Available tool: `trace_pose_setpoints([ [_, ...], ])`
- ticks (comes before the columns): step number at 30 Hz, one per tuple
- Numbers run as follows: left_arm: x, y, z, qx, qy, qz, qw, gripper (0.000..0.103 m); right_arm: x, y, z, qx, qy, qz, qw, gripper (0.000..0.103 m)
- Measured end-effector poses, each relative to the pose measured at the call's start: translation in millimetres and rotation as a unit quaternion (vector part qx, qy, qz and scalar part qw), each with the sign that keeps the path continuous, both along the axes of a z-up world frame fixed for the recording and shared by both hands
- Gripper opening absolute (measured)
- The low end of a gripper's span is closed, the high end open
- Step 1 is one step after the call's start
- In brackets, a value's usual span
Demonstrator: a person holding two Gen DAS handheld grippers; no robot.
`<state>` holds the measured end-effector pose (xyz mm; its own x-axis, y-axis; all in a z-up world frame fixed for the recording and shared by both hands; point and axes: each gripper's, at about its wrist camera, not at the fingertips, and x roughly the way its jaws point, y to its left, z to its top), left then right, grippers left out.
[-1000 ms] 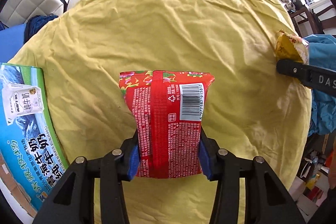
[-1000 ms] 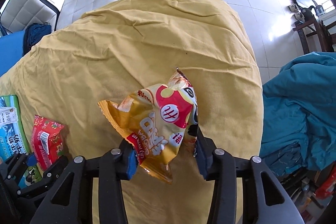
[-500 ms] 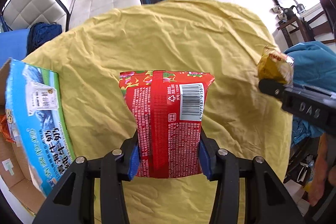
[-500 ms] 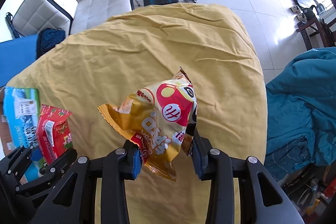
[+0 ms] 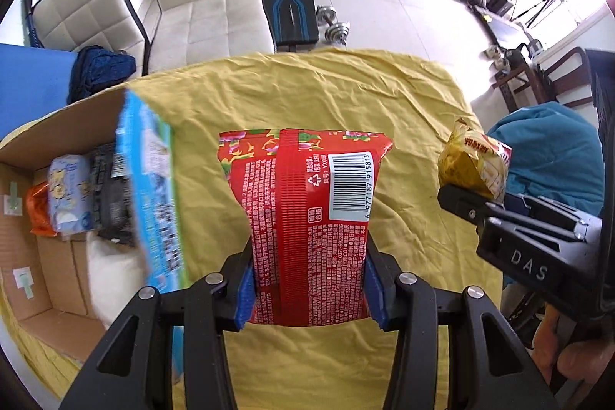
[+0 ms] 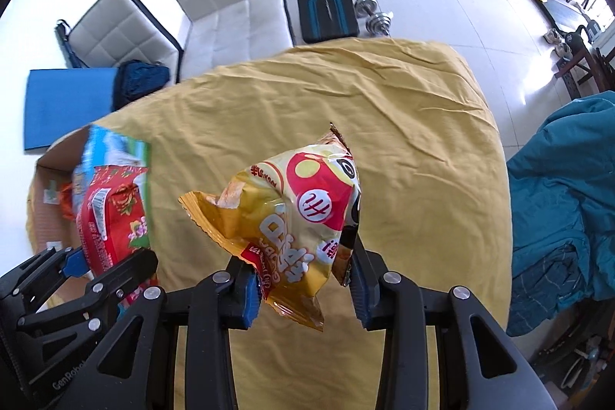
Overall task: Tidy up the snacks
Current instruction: 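Carry both bags into the box and open both tools to release them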
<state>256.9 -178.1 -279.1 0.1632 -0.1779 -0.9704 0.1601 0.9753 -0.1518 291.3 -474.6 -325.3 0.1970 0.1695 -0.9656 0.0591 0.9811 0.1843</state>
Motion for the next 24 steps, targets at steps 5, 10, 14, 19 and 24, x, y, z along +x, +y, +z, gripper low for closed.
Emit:
trace_pose_setpoints([
  [5, -7.9, 33.3, 15.9, -0.008, -0.019, 0.008, 0.9998, 0.043, -21.6, 38.4, 27.9, 0.005, -0.020, 0.007, 1.000, 0.040],
  [10, -20.9, 84.4, 39.6, -0.013, -0.037, 0.013, 0.9992, 0.043, -44.3, 85.0, 56.4, 0.015, -0.040, 0.011, 0.999, 0.040],
  [14, -30.6, 127.0, 56.0, -0.014, -0.050, 0.017, 0.9985, 0.043, -56.8, 126.7, 69.8, 0.032, -0.048, 0.014, 0.998, 0.040],
  [19, -37.2, 179.8, 68.1, -0.009, -0.061, 0.030, 0.9977, 0.043, -68.6, 189.6, 75.0, 0.051, -0.049, 0.033, 0.997, 0.040],
  [24, -37.7, 239.7, 65.7, -0.013, -0.050, 0.053, 0.9973, 0.043, -71.8, 254.6, 69.2, 0.060, -0.041, 0.060, 0.996, 0.040],
])
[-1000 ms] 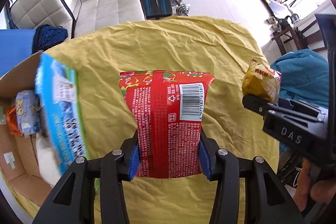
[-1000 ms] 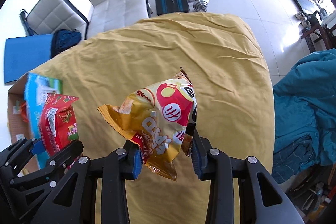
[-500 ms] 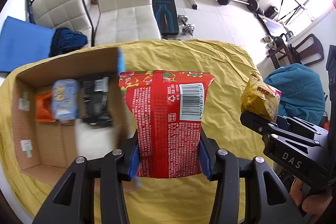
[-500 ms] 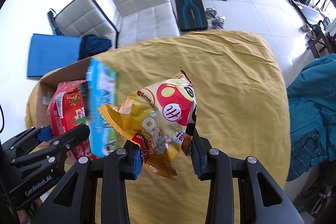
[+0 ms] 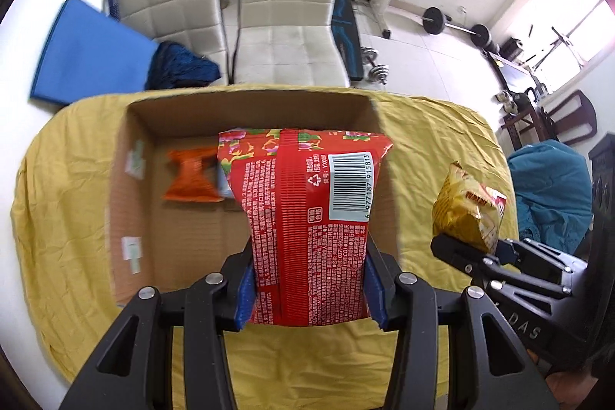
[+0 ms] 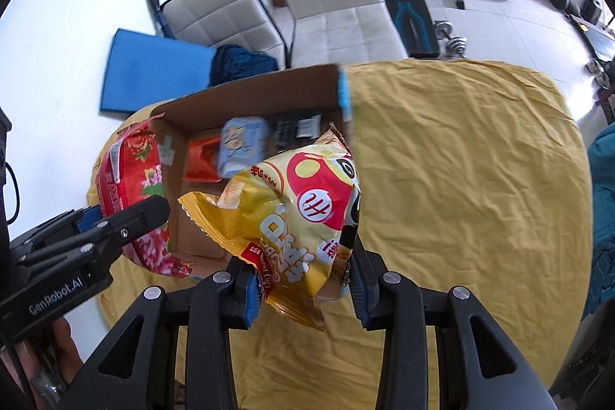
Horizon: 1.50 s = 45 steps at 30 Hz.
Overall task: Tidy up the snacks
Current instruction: 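Carry both bags into the box and open both tools to release them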
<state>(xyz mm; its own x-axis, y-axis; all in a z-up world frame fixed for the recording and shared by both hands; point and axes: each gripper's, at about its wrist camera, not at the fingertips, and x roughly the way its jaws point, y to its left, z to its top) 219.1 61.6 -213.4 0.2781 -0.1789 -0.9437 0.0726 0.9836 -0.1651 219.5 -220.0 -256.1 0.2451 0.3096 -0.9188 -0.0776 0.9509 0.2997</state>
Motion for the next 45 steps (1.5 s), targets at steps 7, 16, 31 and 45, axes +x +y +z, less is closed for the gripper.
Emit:
trace_pose_setpoints([
  [7, 11.7, 68.1, -31.0, -0.017, 0.046, 0.025, 0.9985, 0.043, 9.4, 72.4, -32.5, -0.003, 0.020, 0.031, 0.999, 0.040],
  [16, 29.5, 113.7, -113.4, -0.059, 0.145, 0.046, 0.9865, 0.043, 22.3, 131.8, -109.3, -0.002, 0.073, 0.059, 0.996, 0.039],
  [31, 43.4, 106.7, -181.5, -0.049, 0.225, 0.016, 0.9730, 0.043, 34.5, 156.8, -189.5, 0.003, 0.131, 0.068, 0.989, 0.040],
  [45, 38.0, 86.9, -181.1, -0.021, 0.223, 0.017, 0.9745, 0.044, 29.5, 168.6, -195.8, -0.017, 0.126, 0.063, 0.990, 0.042],
])
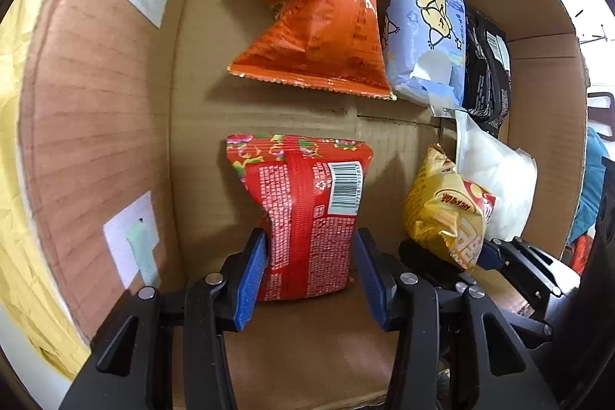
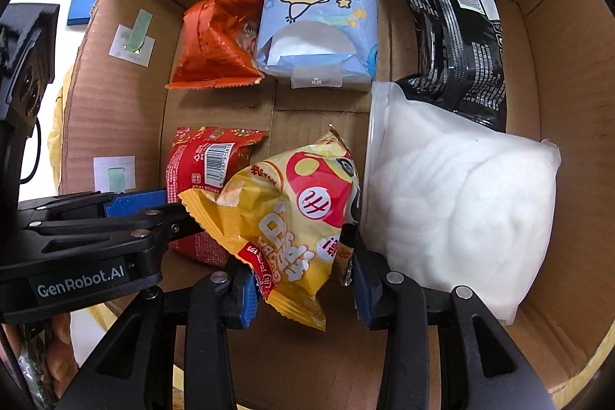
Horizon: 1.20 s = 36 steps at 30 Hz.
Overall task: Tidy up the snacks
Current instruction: 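Carry both bags into the box and open both tools to release them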
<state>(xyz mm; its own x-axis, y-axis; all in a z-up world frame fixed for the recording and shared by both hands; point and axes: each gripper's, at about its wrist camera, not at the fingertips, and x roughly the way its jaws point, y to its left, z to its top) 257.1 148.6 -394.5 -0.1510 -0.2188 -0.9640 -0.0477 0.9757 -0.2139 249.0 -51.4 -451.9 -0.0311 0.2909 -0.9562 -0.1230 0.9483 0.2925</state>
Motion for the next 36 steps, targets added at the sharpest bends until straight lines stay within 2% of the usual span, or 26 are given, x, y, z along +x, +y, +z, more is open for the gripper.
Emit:
trace_pose_setpoints([
  [7, -8.3, -2.8, 8.7, 0.001, -0.009, 0.005, 0.9999, 0.044, 2.9, -3.3, 13.9, -0.009, 0.003, -0.003, 1.000, 0.045],
  [15, -16.2, -11.0, 29.3, 0.003, -0.027, 0.009, 0.9996, 0.044, 4.0, -4.9, 32.3, -0.027, -0.012, 0.003, 1.000, 0.055],
  [19, -26.3, -17.5, 45.2, 0.014, -0.052, 0.009, 0.9985, 0.044, 1.0, -9.2, 47.7, -0.040, -0.025, 0.001, 0.999, 0.055],
  [26, -33.5, -24.4, 82.6, 0.054, -0.115, -0.001, 0.9919, 0.045, 2.2, -31.3, 82.9, -0.070, -0.061, -0.022, 0.995, 0.068],
  [28, -32.4, -25.1, 89.9, 0.058, -0.127, 0.003, 0.9902, 0.049, 2.7, -37.1, 92.9, -0.082, -0.069, -0.029, 0.994, 0.070],
  [30, -35.1, -20.7, 93.7, 0.059, -0.138, 0.004, 0.9887, 0.050, 5.5, -44.8, 98.7, -0.089, -0.076, -0.036, 0.992, 0.082],
  [31, -34.1, -8.6, 90.6, 0.059, -0.141, 0.006, 0.9882, 0.054, 5.6, -47.7, 101.3, -0.094, -0.078, -0.039, 0.992, 0.087],
  [32, -34.2, -9.8, 92.7, 0.059, -0.145, 0.007, 0.9877, 0.064, 3.2, -53.1, 107.9, -0.098, -0.082, -0.041, 0.991, 0.094],
  [33, -34.2, -10.8, 94.7, 0.058, -0.149, 0.009, 0.9870, 0.069, 2.7, -57.7, 110.3, -0.102, -0.086, -0.044, 0.990, 0.097],
  [35, -33.0, -14.1, 97.3, 0.062, -0.157, 0.006, 0.9856, 0.090, 1.7, -64.2, 112.8, -0.108, -0.090, -0.049, 0.989, 0.101],
  [36, -33.3, -17.5, 99.8, 0.069, -0.163, 0.003, 0.9842, 0.093, 0.8, -69.7, 113.9, -0.112, -0.092, -0.051, 0.988, 0.102],
])
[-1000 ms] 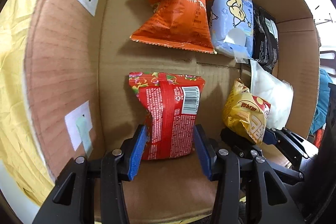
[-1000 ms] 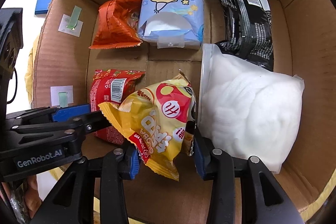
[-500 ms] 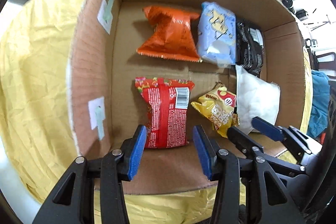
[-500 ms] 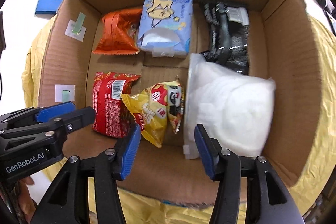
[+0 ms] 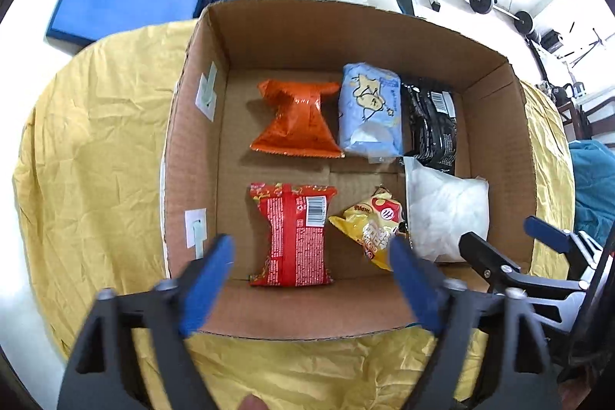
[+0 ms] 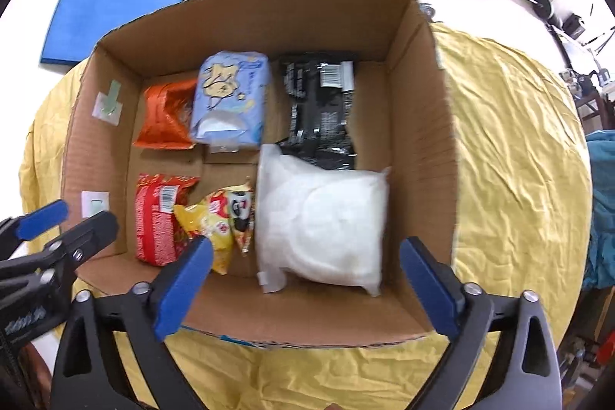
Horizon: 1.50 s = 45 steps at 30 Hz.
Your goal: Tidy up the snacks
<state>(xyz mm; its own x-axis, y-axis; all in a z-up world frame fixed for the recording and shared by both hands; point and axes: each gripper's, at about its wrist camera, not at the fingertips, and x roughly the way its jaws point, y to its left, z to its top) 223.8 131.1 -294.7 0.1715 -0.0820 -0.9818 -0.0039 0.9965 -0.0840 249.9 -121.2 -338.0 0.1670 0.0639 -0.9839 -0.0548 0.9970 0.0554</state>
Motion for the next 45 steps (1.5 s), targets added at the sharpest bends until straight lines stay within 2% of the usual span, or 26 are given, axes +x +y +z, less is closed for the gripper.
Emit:
trace_pose_setpoints([
  [2, -1.7, -3.5, 6.1, 0.006, -0.008, -0.003, 0.9999, 0.095, -2.5, -5.3, 1.8, 0.002, -0.004, -0.005, 1.000, 0.103],
  [7, -5.3, -6.3, 18.2, -0.006, -0.023, 0.002, 0.9997, 0.095, -7.5, -10.3, 7.8, -0.006, -0.020, -0.007, 1.000, 0.103],
  [10, -14.3, -5.4, 36.1, -0.012, -0.039, 0.012, 0.9991, 0.095, -13.5, -14.2, 18.7, 0.005, -0.022, -0.009, 1.000, 0.103],
  [11, -19.9, -6.8, 46.7, 0.000, -0.051, 0.013, 0.9986, 0.095, -17.8, -16.4, 25.9, 0.009, -0.024, -0.011, 1.000, 0.103],
  [15, -40.0, -10.2, 85.5, 0.008, -0.082, 0.016, 0.9965, 0.095, -39.5, -25.8, 63.2, 0.017, -0.049, -0.017, 0.998, 0.103],
  [21, -76.3, -16.4, 156.8, 0.008, -0.142, 0.015, 0.9897, 0.095, -80.9, -39.3, 138.6, 0.022, -0.103, -0.015, 0.994, 0.103],
  [26, -102.0, -21.6, 200.1, 0.000, -0.170, 0.008, 0.9854, 0.095, -114.5, -46.6, 190.3, 0.032, -0.128, -0.006, 0.991, 0.103],
  [29, -118.0, -23.8, 221.2, 0.002, -0.185, 0.011, 0.9826, 0.095, -131.7, -49.8, 210.9, 0.039, -0.134, -0.002, 0.990, 0.103],
  [35, -142.2, -25.2, 239.7, -0.009, -0.192, 0.017, 0.9811, 0.095, -162.0, -50.5, 248.8, 0.036, -0.162, 0.005, 0.986, 0.103],
  [45, -165.3, -24.5, 253.9, -0.004, -0.192, 0.023, 0.9812, 0.095, -183.4, -57.8, 278.5, 0.026, -0.186, -0.005, 0.982, 0.103],
])
